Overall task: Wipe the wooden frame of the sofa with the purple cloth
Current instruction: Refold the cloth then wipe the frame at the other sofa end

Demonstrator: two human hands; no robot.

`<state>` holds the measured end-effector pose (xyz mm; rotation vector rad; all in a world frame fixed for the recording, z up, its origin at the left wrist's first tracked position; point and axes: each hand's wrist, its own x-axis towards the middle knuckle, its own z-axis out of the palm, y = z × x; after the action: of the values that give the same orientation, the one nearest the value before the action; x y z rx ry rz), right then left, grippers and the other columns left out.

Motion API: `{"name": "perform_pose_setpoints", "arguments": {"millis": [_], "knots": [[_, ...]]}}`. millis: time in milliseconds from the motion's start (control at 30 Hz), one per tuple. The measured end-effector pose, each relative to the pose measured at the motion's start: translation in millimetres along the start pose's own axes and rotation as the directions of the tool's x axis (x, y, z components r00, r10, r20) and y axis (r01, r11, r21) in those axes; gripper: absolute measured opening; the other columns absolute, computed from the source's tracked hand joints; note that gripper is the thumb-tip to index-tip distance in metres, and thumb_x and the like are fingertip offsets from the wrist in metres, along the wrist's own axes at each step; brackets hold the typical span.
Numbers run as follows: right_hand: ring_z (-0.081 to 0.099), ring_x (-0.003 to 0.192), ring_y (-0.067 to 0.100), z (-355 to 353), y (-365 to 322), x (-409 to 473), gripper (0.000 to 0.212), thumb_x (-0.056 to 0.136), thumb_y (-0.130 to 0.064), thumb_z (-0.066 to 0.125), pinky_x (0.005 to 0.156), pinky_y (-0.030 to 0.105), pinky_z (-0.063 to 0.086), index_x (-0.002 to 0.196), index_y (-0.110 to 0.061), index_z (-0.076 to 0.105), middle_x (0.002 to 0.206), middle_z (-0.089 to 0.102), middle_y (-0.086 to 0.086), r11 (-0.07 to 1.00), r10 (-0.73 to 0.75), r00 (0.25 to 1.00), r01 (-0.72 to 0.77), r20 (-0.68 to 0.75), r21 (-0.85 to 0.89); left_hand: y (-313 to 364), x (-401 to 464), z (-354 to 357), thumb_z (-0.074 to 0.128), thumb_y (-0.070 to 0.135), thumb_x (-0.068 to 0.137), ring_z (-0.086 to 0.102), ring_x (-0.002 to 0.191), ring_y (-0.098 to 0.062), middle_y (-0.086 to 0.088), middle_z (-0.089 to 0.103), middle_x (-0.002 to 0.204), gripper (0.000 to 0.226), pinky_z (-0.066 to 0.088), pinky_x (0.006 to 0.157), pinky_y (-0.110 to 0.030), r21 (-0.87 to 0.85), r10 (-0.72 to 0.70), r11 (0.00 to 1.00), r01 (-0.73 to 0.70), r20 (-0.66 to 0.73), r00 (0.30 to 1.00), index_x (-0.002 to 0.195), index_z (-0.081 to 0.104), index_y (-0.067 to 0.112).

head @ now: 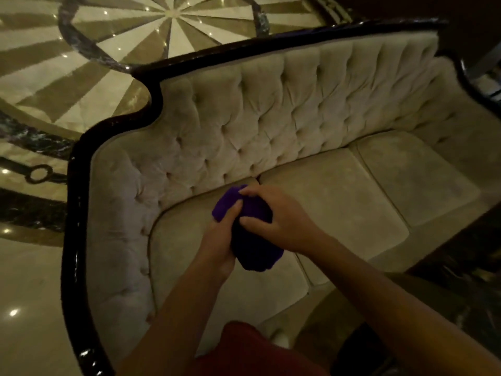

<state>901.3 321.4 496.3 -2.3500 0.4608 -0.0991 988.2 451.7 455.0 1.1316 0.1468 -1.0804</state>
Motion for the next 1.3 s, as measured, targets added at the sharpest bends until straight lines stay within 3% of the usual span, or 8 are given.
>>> {"name": "perform_pose_setpoints", "arguments": {"millis": [200,367,500,667,800,900,1067,1300], "knots": [[0.062,0.108,-0.008,-43,45,-68,0.057,0.083,-0.062,0.063,0.078,0.009,0.053,0.133,-0.035,0.058,0.119,0.065,-0.022,0.916,0.229,0.951,-0.139,-0.207,0.376,-29,-28,54,0.076,0.035,0.091,0.075,0.114,-0.025,-0.005,0.077,0.125,0.050,0.061,0.096,-0.050,0.098,0.161,0.983,-0.157,-0.033,0.986,0.137,0.064,0.023],[0.073,0.108,0.006,-58,80,-129,0.066,0.078,-0.067,0.069,0.079,0.021,0.061,0.131,-0.027,0.063,0.120,0.075,-0.005,0.631,0.346,0.937,-0.265,0.041,0.729,-63,-57,106,0.077,0.041,0.088,0.076,0.111,-0.021,-0.002,0.078,0.122,0.046,0.064,0.089,-0.042,0.175,0.318,0.934,-0.312,-0.006,0.948,0.131,0.068,0.025],[0.075,0.107,0.015,-54,99,-176,0.063,0.075,-0.055,0.084,0.082,0.027,0.063,0.126,-0.023,0.065,0.115,0.078,-0.005,0.505,0.384,0.923,-0.235,0.027,0.831,-97,-72,139,0.079,0.036,0.090,0.077,0.107,-0.021,-0.004,0.080,0.116,0.036,0.064,0.080,-0.032,0.263,0.350,0.898,-0.354,0.066,0.935,0.123,0.073,0.023],[0.077,0.098,0.014,-66,121,-219,0.068,0.059,-0.045,0.094,0.076,0.030,0.064,0.118,-0.026,0.065,0.108,0.077,-0.007,0.442,0.525,0.842,-0.146,-0.123,0.885,-136,-80,153,0.082,0.042,0.083,0.075,0.113,-0.025,-0.005,0.078,0.123,0.053,0.061,0.093,-0.046,0.342,0.251,0.895,-0.287,0.146,0.957,0.130,0.069,0.022],[0.075,0.100,0.012,-80,133,-243,0.063,0.060,-0.035,0.094,0.076,0.036,0.067,0.115,-0.042,0.065,0.110,0.073,-0.015,0.461,0.587,0.782,-0.111,-0.209,0.880,-148,-76,153,0.084,0.048,0.076,0.077,0.107,-0.020,0.002,0.077,0.121,0.058,0.065,0.080,-0.038,0.448,0.189,0.852,-0.272,0.221,0.957,0.129,0.063,0.035],[0.075,0.102,0.019,-91,137,-258,0.064,0.060,-0.028,0.094,0.074,0.041,0.066,0.116,-0.044,0.067,0.110,0.073,-0.016,0.396,0.624,0.744,-0.037,-0.239,0.918,-140,-65,152,0.083,0.055,0.076,0.074,0.115,-0.014,0.007,0.075,0.126,0.068,0.062,0.092,-0.036,0.538,0.142,0.785,-0.308,0.327,0.934,0.137,0.054,0.046],[0.074,0.108,0.029,-99,133,-274,0.058,0.058,-0.028,0.089,0.079,0.044,0.064,0.112,-0.037,0.073,0.115,0.076,-0.006,0.321,0.663,0.710,0.017,-0.237,0.947,-125,-44,171,0.077,0.057,0.083,0.061,0.134,-0.012,0.006,0.063,0.146,0.072,0.051,0.108,-0.039,0.591,-0.111,0.746,-0.309,0.567,0.817,0.147,0.048,0.046],[0.074,0.109,0.022,-93,117,-310,0.042,0.071,-0.023,0.084,0.082,0.033,0.062,0.112,-0.028,0.076,0.119,0.076,0.004,0.263,0.731,0.597,0.200,-0.330,0.944,-151,-47,211,0.082,0.064,0.076,0.068,0.125,-0.016,0.010,0.068,0.137,0.067,0.061,0.092,-0.032,0.624,-0.364,0.735,-0.267,0.694,0.621,0.136,0.061,0.047]]}}
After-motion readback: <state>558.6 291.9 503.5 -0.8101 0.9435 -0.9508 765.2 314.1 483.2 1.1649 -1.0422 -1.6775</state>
